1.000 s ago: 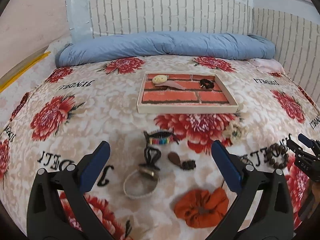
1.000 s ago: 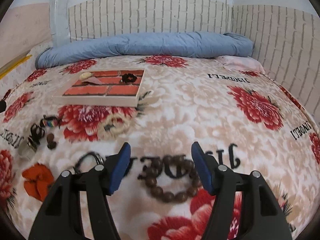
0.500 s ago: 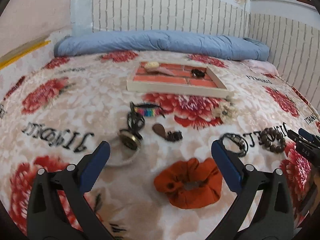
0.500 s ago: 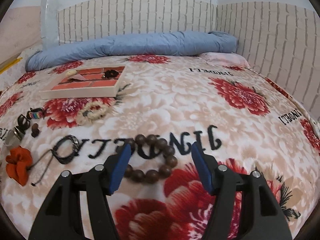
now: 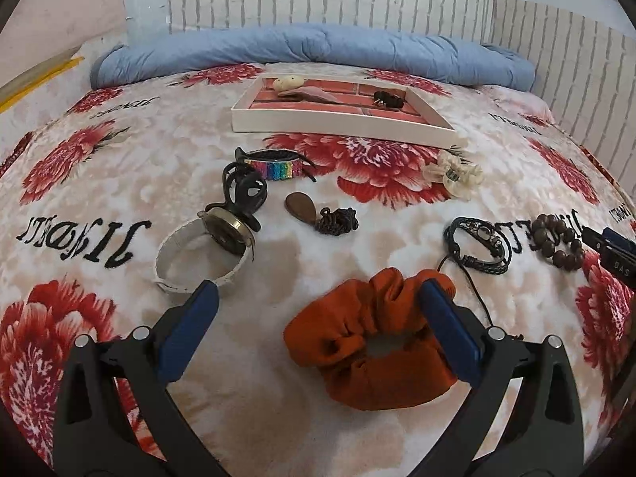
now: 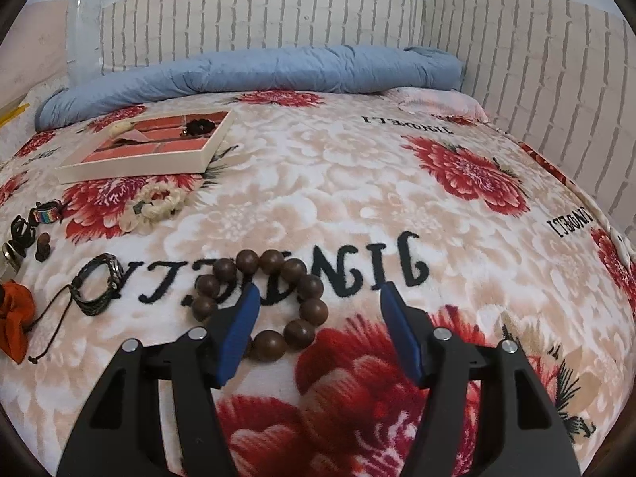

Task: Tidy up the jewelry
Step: 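Move both tools back toward the scrunchie and wooden bead bracelet, then grasp the orange scrunchie with the left tool while the right tool grasps the bead bracelet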

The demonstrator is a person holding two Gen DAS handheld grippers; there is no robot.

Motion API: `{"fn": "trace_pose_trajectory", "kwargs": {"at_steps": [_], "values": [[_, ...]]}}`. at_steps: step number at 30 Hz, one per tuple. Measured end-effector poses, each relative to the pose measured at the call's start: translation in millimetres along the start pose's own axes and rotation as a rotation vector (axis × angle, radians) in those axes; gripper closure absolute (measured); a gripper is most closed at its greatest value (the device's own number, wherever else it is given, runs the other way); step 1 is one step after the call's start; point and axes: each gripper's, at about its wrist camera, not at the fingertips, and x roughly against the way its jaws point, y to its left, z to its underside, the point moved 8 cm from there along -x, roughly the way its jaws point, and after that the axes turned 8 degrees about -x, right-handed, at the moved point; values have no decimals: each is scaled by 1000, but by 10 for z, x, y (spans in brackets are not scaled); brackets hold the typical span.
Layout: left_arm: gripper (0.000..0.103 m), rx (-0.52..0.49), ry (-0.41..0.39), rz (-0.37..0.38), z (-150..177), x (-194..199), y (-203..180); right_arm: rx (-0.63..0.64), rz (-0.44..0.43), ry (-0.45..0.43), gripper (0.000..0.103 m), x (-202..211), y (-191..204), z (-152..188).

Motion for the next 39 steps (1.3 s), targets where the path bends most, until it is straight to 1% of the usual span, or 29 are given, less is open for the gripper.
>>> {"fn": "trace_pose_trajectory", "kwargs": {"at_steps": [6, 14, 20, 24, 29, 31, 34, 39], "values": [[5, -17, 18, 6, 33, -71, -38, -16, 5, 14, 41, -34, -40, 20], [5, -41, 30, 5, 47, -112, -88, 40, 21, 10, 41, -41, 59, 35], [6, -53, 30, 11, 54, -119, -112, 6, 28, 23, 41, -81, -1, 43], [11, -65, 25, 16, 54, -113, -141, -20, 30, 39, 41, -143, -65, 42], [19, -86, 8, 31, 43, -77, -201, -20, 42, 53, 41, -208, -85, 28], [25, -86, 12, 51, 46, -83, -214, -17, 44, 59, 41, -221, -82, 36], [31, -95, 23, 85, 59, -99, -264, -18, 46, 64, 41, -224, -86, 43], [31, -104, 45, 110, 83, -143, -315, -25, 48, 89, 41, -288, -103, 63]]}}
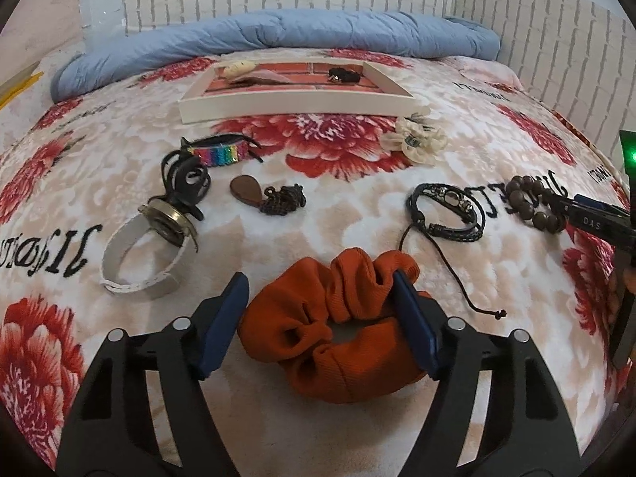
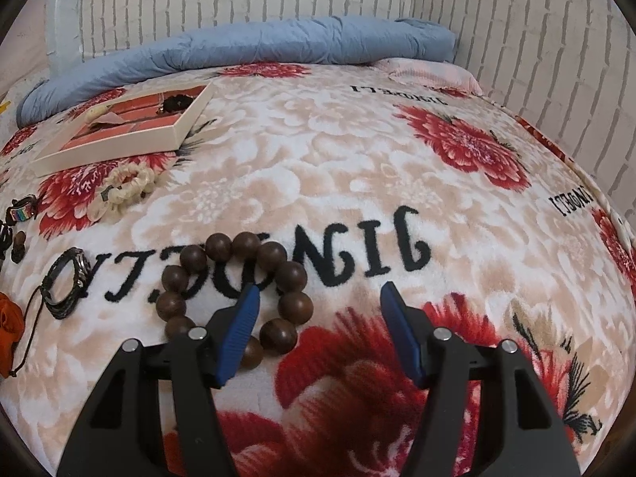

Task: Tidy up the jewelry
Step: 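Grasp the orange scrunchie with the left tool while the right tool grasps the bead bracelet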

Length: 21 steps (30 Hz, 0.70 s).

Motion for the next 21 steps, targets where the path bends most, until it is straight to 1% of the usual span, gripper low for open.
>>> {"fn": "trace_pose_trajectory", "kwargs": {"at_steps": [3, 6, 9, 14, 16, 17, 18, 21], "values": [[31, 25, 31, 39, 23, -77, 11, 3, 3, 12, 41, -43, 7, -3], [36, 38, 37, 60, 35, -101, 15, 9, 1, 28, 41, -89, 23, 5], [42, 18, 37, 60, 36, -103, -34, 5, -8, 42, 41, -125, 27, 5], [43, 7, 42, 55, 24, -116, -59, 6, -19, 72, 41, -225, 69, 6], [47, 4, 43, 59, 22, -121, -73, 5, -23, 81, 42, -262, 85, -4], [49, 2, 43, 64, 22, -122, -72, 5, -23, 84, 44, -275, 92, -11], [51, 0, 43, 66, 18, -123, -82, 9, -26, 86, 48, -285, 106, -13], [55, -7, 39, 64, 16, -115, -94, 29, -27, 81, 55, -278, 144, -9]]}}
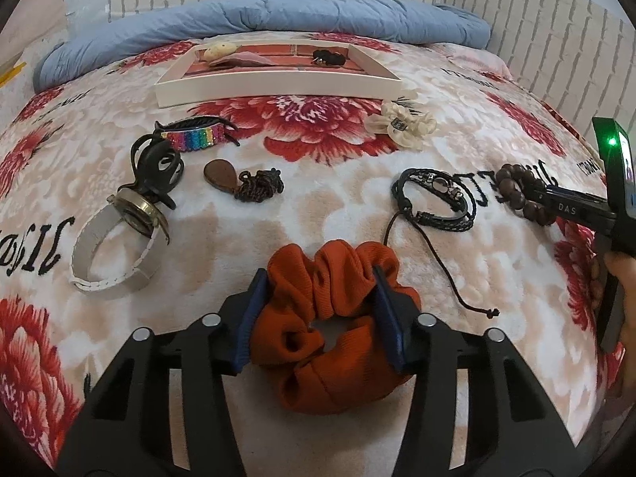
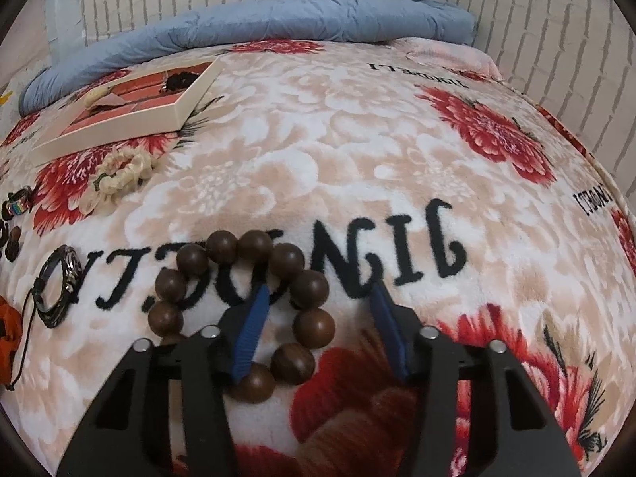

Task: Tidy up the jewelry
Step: 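Grasp the orange scrunchie with the left tool while the right tool grasps the bead bracelet, then lower both items into the brick tray and open both tools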

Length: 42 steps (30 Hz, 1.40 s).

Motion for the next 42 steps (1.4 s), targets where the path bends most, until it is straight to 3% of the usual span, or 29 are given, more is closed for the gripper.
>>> {"fn": "trace_pose_trajectory", "kwargs": {"at_steps": [9, 17, 26, 35, 42], "values": [[57, 6, 6, 9, -2, -16, 2, 30, 10, 4, 64, -8, 53, 16], [58, -4, 22, -19, 8, -30, -1, 5, -27, 22, 66, -48, 35, 12], [75, -38, 15, -43, -9, 17, -24, 2, -61, 7, 83, 0, 57, 0], [85, -19, -6, -27, -101, 100, 25, 65, -59, -133, 84, 357, 221, -136], [86, -18, -65, -29, -467, 241, 114, 106, -107, -228, 84, 725, 518, -440]]}}
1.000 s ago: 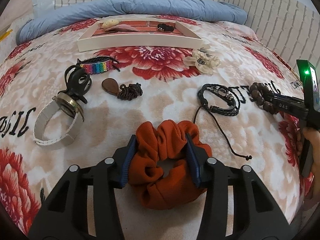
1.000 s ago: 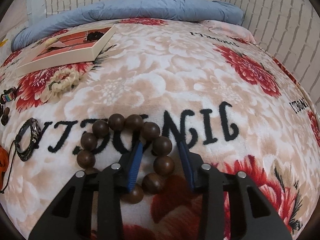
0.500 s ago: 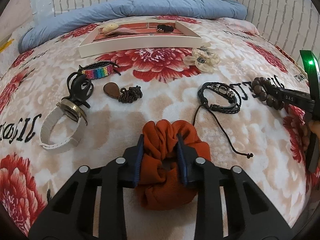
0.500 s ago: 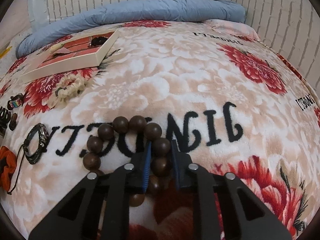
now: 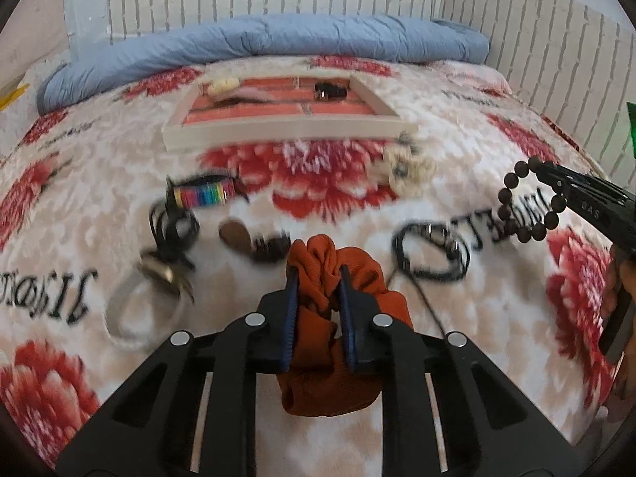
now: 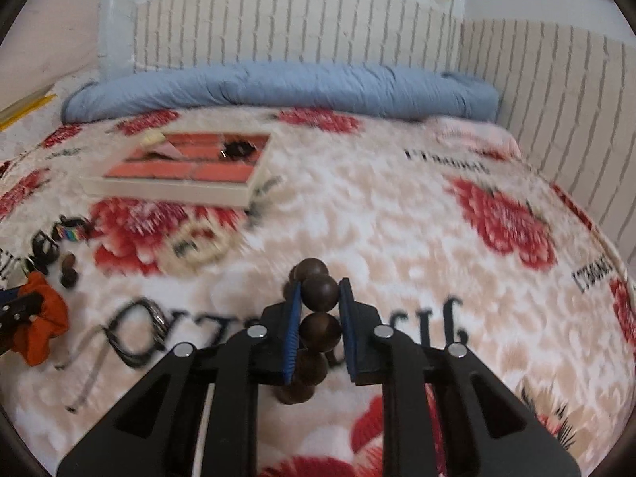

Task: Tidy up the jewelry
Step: 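Lower both items into the brick tray and open both tools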

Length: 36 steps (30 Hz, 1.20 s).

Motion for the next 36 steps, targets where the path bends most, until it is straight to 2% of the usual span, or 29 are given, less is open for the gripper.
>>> {"fn": "trace_pose_trajectory", "kwargs": {"at_steps": [4, 10, 18, 26, 36], "values": [[86, 24, -36, 3, -308, 47, 135, 25, -13, -31, 84, 42, 154, -274], [86, 55, -78, -34, -892, 37, 524, 38, -36, -62, 84, -16, 391, -734], [86, 63, -75, -109, -1578, -338, 1204, 44, -65, -75, 84, -394, 822, -1285], [86, 56, -13, -140, -1871, -1025, 1659, 38, -83, -30, 84, -1076, 1280, -1562], [85, 72, 77, -112, -1881, -1875, 1990, 30, -77, 44, 84, -1903, 1563, -1619]]}}
